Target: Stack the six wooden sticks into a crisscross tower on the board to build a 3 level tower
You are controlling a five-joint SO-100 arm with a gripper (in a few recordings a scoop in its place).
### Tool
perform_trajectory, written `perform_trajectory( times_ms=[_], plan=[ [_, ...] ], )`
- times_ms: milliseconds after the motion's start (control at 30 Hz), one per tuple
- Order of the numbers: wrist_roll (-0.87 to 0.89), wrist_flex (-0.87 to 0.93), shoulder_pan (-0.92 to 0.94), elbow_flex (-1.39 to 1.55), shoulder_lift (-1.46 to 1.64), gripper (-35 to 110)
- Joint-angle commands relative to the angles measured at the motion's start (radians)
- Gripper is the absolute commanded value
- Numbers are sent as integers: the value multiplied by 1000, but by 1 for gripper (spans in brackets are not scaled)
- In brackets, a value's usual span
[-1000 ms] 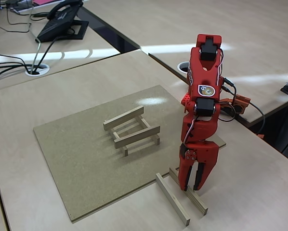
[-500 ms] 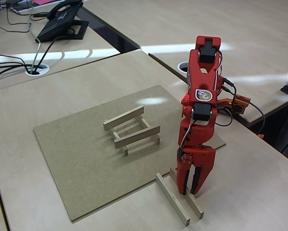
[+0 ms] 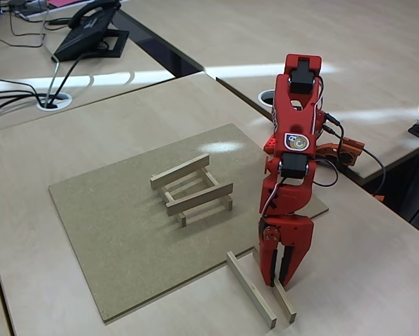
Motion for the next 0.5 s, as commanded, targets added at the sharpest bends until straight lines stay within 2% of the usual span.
perform_trajectory(
  times_ms=[0, 300, 467],
  plan=[
    [23, -3, -12, 17, -5, 1],
    [64, 3, -12, 20, -6, 0],
    [57, 152, -15, -55, 34, 0]
  ],
)
